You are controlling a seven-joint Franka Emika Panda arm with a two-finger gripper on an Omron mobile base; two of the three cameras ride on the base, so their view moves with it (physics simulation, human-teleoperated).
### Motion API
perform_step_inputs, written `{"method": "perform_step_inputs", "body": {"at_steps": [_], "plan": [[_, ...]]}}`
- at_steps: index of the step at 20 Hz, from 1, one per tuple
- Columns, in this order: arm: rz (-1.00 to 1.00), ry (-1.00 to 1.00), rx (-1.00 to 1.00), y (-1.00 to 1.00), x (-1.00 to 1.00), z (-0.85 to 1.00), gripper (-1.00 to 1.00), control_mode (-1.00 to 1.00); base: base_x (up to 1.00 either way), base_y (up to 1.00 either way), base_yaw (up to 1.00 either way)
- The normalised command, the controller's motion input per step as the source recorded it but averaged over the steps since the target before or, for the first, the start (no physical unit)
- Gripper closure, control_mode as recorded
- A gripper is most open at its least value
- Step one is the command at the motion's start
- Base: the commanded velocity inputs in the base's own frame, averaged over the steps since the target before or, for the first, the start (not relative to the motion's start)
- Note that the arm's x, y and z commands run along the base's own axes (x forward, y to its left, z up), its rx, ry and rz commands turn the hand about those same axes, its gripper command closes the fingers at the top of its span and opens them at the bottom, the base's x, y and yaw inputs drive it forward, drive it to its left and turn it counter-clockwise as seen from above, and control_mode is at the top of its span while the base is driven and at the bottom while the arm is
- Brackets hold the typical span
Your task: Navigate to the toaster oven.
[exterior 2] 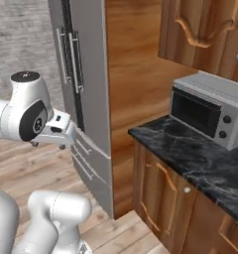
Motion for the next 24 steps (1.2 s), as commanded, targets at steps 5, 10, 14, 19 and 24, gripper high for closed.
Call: {"method": "perform_step_inputs", "body": {"at_steps": [5,10,14,19,24], "plan": [[0.0,0.0,0.0,0.0,0.0,0.0,-1.0,1.0,0.5,0.57,-0.75],[0.0,0.0,0.0,0.0,0.0,0.0,-1.0,1.0,0.58,0.47,-0.71],[0.0,0.0,0.0,0.0,0.0,0.0,-1.0,1.0,0.57,0.29,-0.68],[0.0,0.0,0.0,0.0,0.0,0.0,-1.0,1.0,0.6,-0.15,-0.6],[0.0,0.0,0.0,0.0,0.0,0.0,-1.0,1.0,0.73,-0.15,-0.52]]}}
